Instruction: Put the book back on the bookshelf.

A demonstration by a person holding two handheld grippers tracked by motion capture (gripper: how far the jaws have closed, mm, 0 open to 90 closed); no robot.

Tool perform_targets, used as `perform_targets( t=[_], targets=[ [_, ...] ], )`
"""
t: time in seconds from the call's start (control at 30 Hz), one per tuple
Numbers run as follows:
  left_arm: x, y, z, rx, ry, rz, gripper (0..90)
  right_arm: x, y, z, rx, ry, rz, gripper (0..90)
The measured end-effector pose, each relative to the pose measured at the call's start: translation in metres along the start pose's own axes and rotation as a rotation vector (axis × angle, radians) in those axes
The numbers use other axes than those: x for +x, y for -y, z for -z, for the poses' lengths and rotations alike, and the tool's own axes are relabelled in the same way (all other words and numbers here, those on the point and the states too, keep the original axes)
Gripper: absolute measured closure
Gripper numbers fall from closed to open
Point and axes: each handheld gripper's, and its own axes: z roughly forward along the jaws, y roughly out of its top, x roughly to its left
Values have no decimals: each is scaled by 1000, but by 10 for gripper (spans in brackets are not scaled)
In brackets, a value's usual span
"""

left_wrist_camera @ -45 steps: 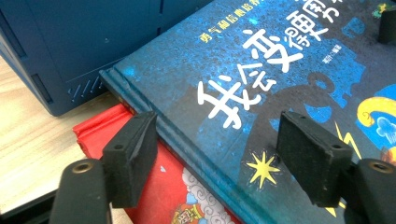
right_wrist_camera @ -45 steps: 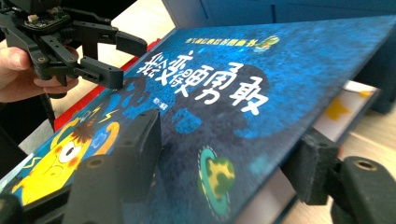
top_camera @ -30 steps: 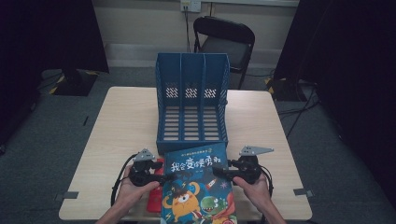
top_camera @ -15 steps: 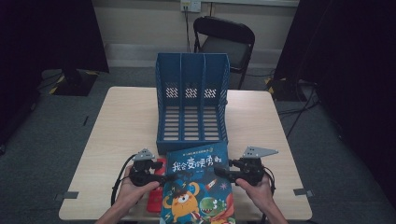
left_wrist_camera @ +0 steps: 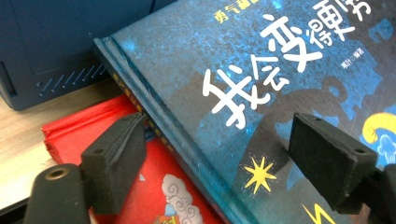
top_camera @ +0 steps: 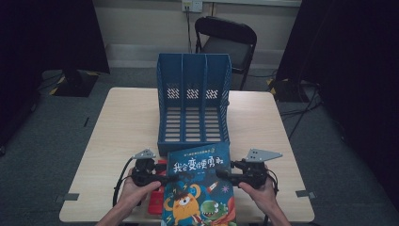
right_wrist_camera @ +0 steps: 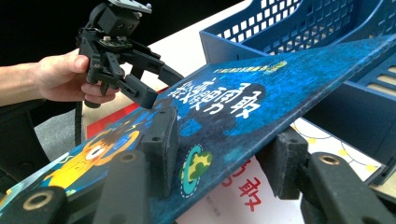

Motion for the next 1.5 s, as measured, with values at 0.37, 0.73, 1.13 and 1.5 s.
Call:
perform_targets(
  t=[0.37, 0.73, 1.13, 1.5],
  targets=[
    [8, -4, -2, 3, 79, 47, 188, 2, -3, 1, -9, -18, 24, 535],
    [10, -7, 7, -32, 81, 64, 351, -6, -3, -1, 40, 9, -52, 537],
    [6, -16, 14, -75, 79, 49, 453, -15, -2, -2, 72, 35, -126, 536],
    [8, -23, 17, -108, 108, 72, 505, -15, -7, 2, 62, 53, -145, 547]
  ],
)
